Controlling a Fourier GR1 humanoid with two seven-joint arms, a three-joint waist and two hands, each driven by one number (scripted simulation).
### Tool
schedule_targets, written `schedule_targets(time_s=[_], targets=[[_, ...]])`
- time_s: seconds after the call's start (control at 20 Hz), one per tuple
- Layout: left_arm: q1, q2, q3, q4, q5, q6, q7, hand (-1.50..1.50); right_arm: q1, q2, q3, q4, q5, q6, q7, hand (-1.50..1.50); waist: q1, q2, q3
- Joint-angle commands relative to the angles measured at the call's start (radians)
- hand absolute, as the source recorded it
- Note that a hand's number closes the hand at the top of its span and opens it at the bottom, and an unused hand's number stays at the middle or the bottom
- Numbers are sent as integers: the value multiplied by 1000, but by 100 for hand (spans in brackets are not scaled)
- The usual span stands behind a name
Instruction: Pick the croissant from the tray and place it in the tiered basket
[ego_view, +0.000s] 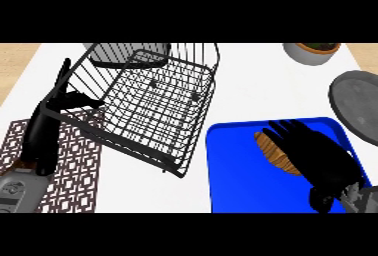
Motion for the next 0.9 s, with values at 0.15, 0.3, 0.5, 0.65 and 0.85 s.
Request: schedule_targets(time_s=[0.15,0.3,0.5,0.65,0.85], targets=[[67,-44,-69,33,76,-124,106,0,-6,34,-24,93,25,-47,-59,-150,6,10,-3],[49,-27,-53,28,85,-145,122,0,16,24,-25,129,46,-76,-101,-150,0,9,-2],[75,-39,-80,-16,80,-139,143,0,29,43,-23,186,57,-100,-135,-150,7,7,-1],[56,-27,-61,-12,96,-155,150,0,-9,81,-31,235,68,-100,-148,-150,8,9,-2],[98,-39,-67,-29,89,-149,139,0,13,97,-37,311,103,-157,-198,-150,4,8,-3]])
